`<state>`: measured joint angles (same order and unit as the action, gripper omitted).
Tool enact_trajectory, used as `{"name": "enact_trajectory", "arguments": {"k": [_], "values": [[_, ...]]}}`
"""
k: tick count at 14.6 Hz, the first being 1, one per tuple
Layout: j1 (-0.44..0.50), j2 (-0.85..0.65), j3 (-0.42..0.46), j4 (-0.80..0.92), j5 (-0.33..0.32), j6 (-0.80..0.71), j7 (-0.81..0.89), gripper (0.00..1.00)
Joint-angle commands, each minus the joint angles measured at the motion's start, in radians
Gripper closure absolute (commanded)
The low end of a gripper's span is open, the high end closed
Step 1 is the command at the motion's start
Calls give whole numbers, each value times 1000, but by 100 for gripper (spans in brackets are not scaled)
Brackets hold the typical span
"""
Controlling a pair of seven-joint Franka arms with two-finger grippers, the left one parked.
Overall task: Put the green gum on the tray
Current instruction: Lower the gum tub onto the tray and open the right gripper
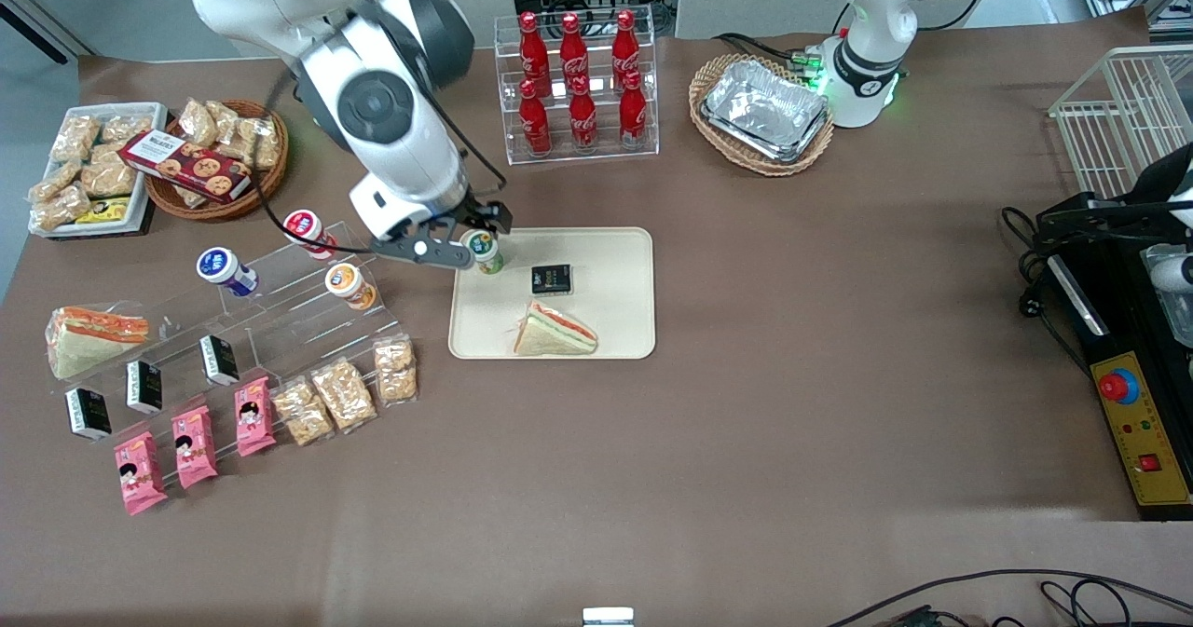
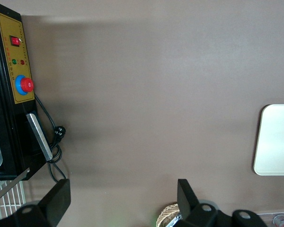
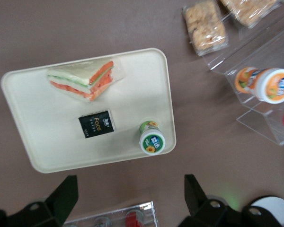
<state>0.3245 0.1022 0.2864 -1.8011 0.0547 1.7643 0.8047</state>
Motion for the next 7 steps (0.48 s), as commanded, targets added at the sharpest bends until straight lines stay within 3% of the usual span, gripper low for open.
{"name": "enact_trajectory", "arguments": {"k": [1, 4, 7], "values": [[-45, 30, 5, 218, -21, -178, 7, 0], [-133, 25, 10, 298, -19, -268, -10, 0], [-194, -7, 10, 301, -50, -276, -172, 0]]}}
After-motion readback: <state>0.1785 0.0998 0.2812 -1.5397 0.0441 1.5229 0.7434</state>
